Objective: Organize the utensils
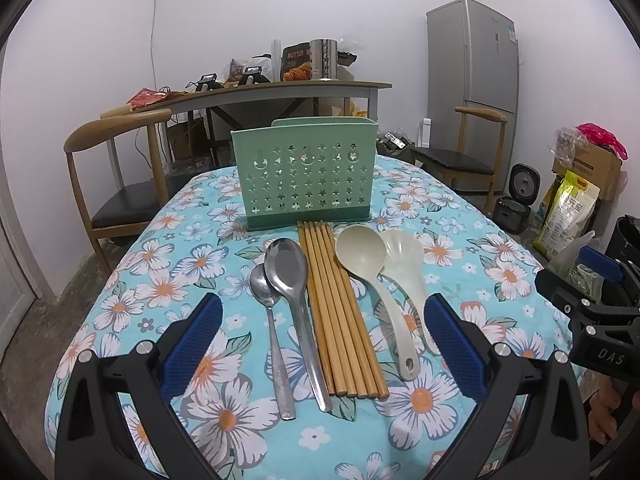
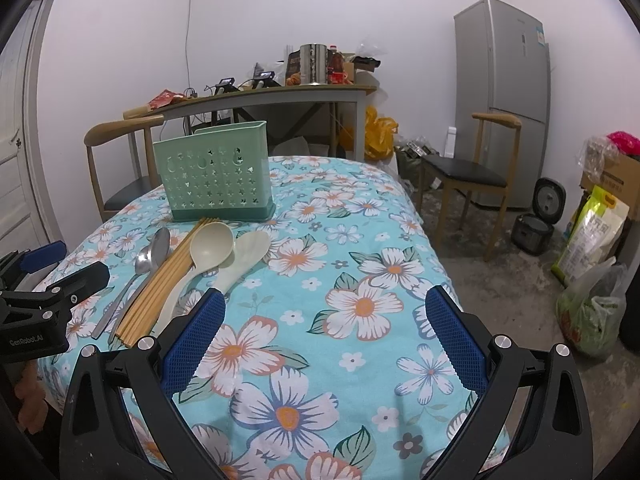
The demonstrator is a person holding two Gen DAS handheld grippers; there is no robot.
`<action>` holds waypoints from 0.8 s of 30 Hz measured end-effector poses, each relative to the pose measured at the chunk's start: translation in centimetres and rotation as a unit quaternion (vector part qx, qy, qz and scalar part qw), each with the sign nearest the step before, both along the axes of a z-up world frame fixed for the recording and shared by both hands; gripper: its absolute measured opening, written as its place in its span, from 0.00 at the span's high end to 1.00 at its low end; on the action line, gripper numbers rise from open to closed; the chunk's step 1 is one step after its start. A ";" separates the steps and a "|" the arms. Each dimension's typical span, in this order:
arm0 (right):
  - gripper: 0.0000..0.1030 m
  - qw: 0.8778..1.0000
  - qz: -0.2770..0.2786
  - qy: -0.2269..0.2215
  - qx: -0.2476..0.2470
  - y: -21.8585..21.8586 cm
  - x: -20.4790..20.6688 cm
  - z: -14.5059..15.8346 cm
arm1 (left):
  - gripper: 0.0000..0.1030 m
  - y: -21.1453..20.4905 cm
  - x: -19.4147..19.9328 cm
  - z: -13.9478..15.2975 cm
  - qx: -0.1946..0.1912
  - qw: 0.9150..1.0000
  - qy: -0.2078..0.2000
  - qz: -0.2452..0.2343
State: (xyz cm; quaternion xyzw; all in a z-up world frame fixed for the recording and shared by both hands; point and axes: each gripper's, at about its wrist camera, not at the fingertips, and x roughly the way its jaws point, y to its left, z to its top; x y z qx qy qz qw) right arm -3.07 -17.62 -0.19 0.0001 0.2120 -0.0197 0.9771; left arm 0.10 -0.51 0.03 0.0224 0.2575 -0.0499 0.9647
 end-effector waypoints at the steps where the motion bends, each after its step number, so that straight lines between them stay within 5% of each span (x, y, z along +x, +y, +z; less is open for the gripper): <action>1: 0.07 1.000 0.000 0.000 0.000 0.0 0.0 0.0 | 0.04 0.0 0.0 0.0 0.000 1.000 0.000 0.000; 24: 0.07 1.000 0.002 0.002 0.001 0.0 0.0 0.0 | 0.04 -0.2 -0.1 -0.1 0.002 1.000 0.000 -0.001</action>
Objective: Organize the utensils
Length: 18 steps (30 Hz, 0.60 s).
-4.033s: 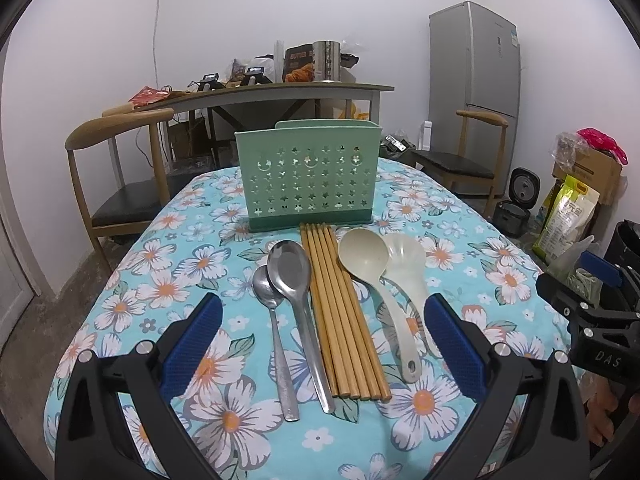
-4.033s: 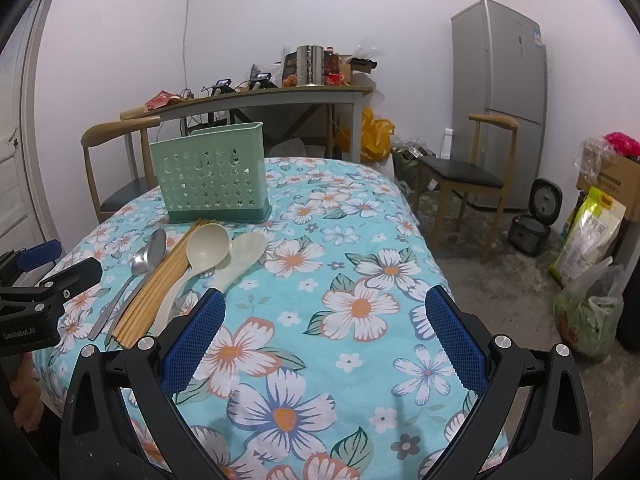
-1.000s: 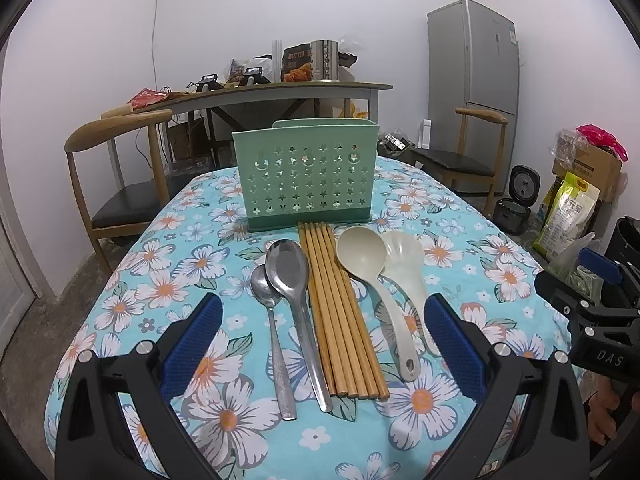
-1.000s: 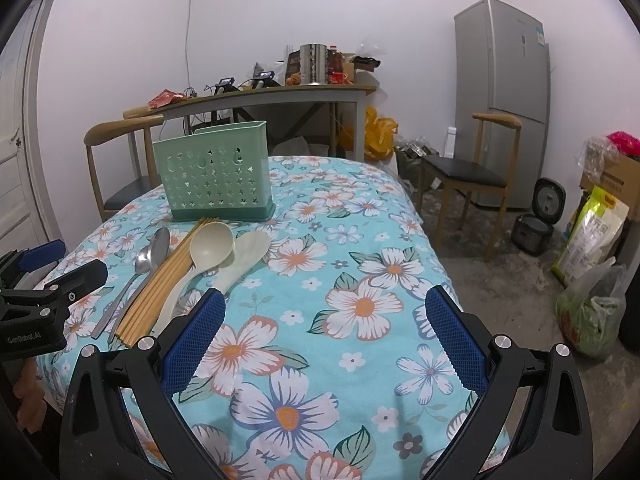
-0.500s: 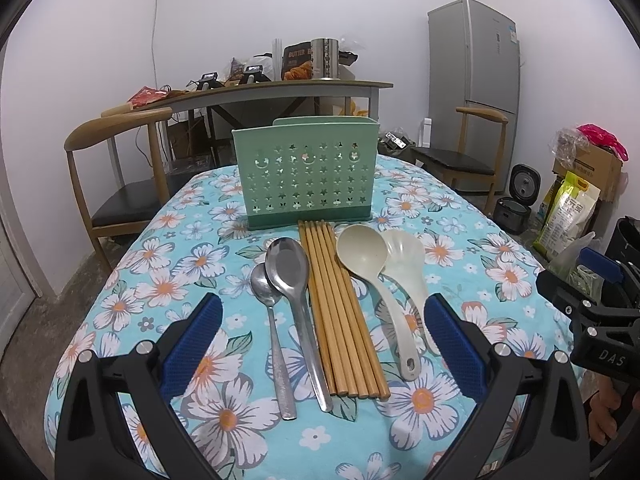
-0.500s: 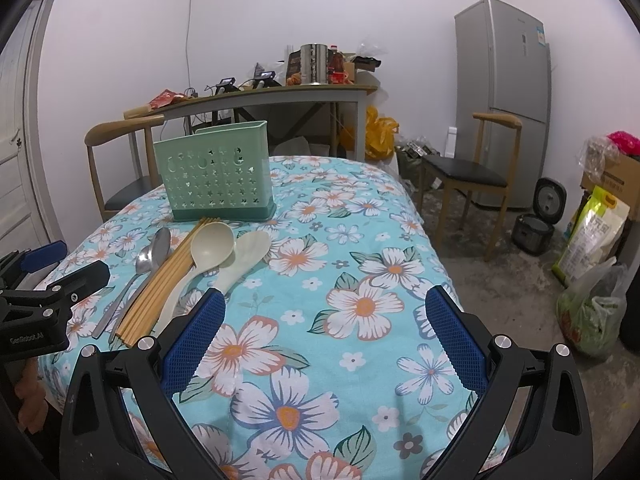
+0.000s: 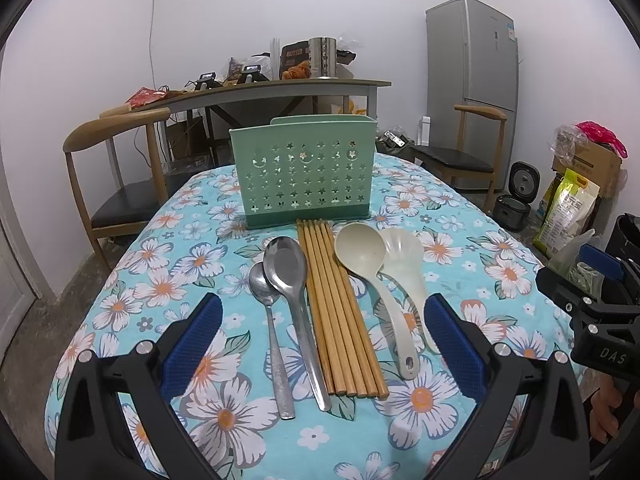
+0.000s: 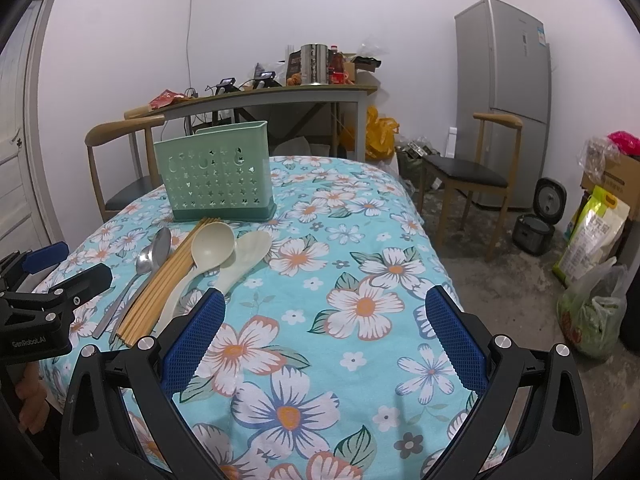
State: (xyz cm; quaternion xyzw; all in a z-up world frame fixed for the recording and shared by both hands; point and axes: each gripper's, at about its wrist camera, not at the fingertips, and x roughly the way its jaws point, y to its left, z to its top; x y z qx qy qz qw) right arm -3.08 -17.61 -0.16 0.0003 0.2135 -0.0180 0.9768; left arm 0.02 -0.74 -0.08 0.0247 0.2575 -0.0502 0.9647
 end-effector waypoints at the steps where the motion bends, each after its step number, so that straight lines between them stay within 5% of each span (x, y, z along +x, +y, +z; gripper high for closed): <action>1: 0.07 1.000 0.001 0.001 0.000 0.1 0.0 0.0 | 0.04 0.0 0.0 0.0 0.000 1.000 0.000 0.000; 18: 0.07 1.000 0.001 0.001 0.001 0.0 0.0 0.0 | 0.04 0.0 0.0 0.0 0.001 1.000 -0.001 0.000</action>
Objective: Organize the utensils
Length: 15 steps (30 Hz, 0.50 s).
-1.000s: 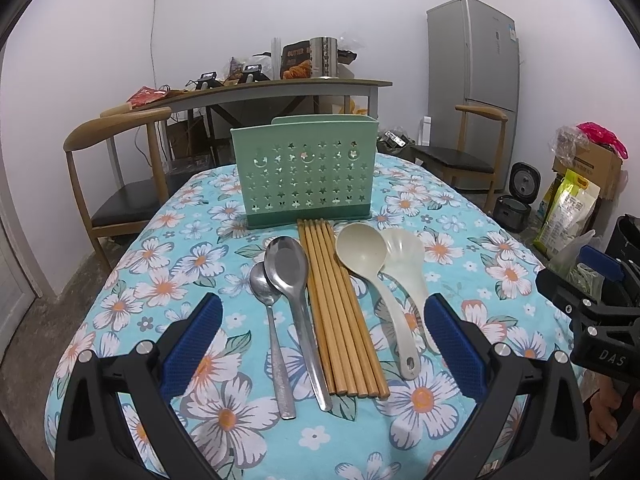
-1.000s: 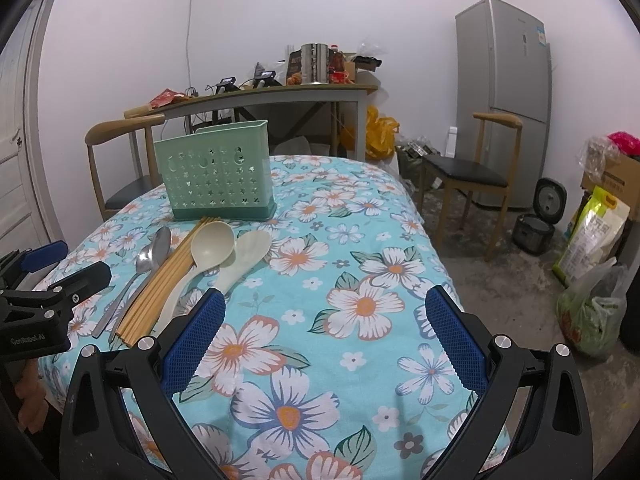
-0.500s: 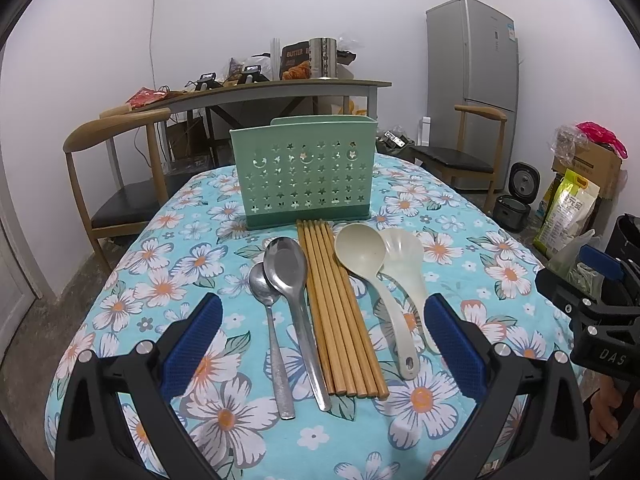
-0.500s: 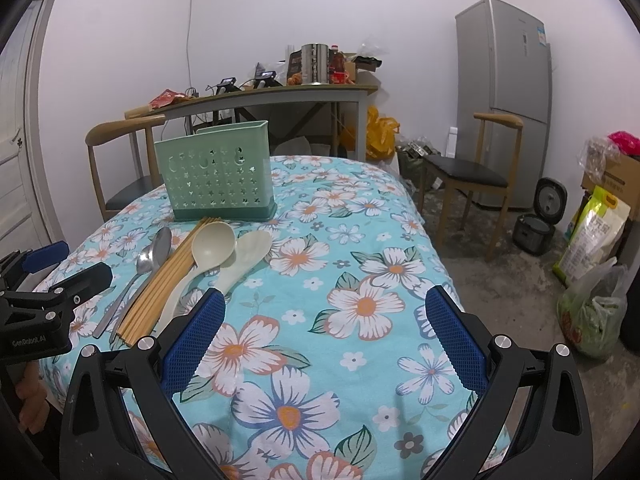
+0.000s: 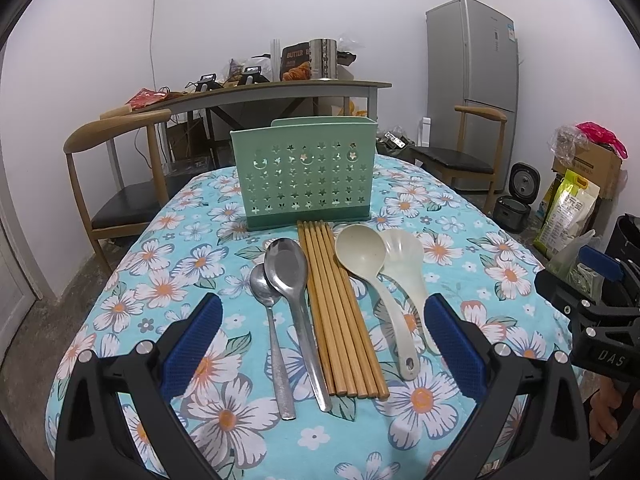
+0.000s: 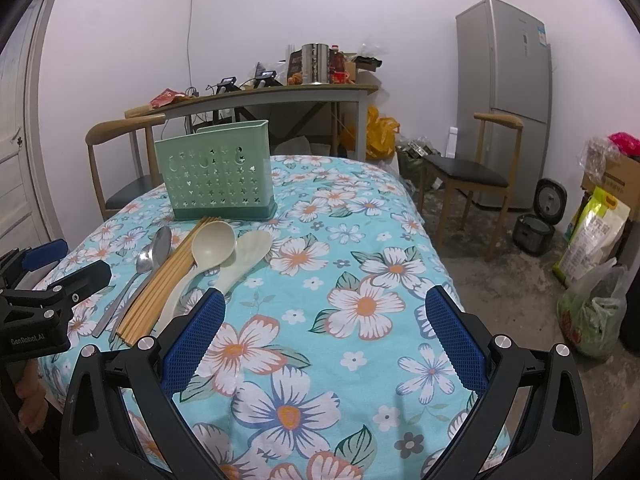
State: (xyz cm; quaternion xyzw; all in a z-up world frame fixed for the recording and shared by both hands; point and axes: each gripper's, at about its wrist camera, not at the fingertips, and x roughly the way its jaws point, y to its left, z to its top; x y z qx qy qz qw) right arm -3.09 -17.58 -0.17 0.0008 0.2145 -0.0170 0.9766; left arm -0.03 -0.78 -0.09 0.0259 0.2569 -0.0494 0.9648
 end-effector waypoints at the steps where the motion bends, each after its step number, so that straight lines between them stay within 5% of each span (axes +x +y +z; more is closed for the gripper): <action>1: 0.07 1.000 -0.001 0.000 0.000 0.0 0.0 0.0 | 0.04 0.0 0.0 0.0 0.000 1.000 0.000 0.000; 15: 0.07 1.000 0.019 0.010 0.014 0.4 0.3 0.0 | 0.04 0.2 0.2 0.1 -0.005 1.000 0.003 0.001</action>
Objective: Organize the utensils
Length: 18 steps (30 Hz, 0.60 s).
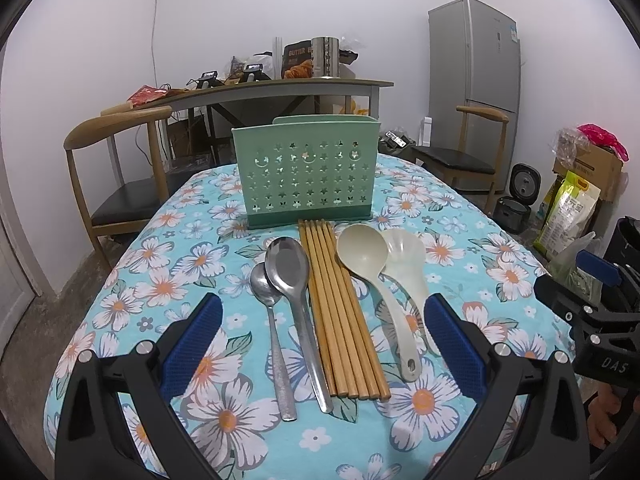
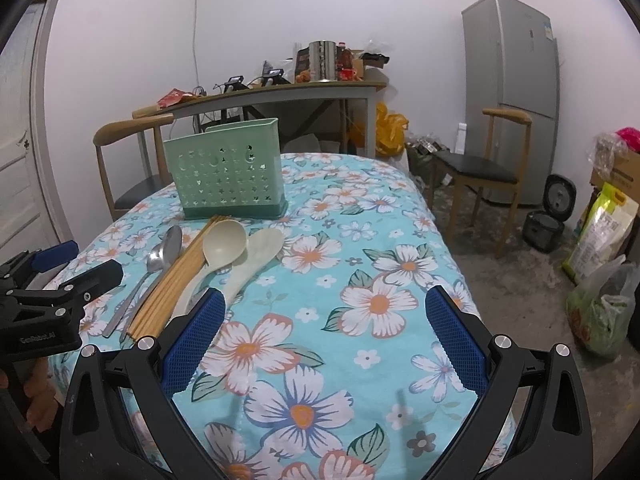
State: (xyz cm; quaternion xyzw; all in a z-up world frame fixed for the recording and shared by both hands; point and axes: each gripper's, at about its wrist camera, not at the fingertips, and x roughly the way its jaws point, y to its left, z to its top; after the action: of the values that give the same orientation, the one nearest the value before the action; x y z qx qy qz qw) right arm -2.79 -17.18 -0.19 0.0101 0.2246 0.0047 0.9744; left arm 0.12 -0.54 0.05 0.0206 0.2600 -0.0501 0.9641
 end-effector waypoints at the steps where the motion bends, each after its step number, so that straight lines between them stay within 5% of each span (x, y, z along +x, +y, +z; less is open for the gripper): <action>1: 0.07 1.000 0.001 0.002 0.002 0.0 0.0 0.0 | 0.04 0.0 0.0 0.0 -0.001 1.000 0.000 0.000; 11: 0.07 0.998 0.027 0.018 0.047 -0.1 2.3 0.7 | 0.04 0.2 0.9 -0.1 -0.018 1.000 0.012 -0.013; 18: 0.07 0.992 0.064 0.065 0.087 1.1 7.8 1.6 | 0.04 0.2 3.0 -0.7 -0.007 1.000 0.020 -0.004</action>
State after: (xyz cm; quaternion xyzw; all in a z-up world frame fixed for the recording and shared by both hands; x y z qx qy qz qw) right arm 5.04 -16.06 1.43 0.0809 0.2865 0.0860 0.9508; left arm 3.15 -0.38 -0.66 0.0135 0.2787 -0.0563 0.9586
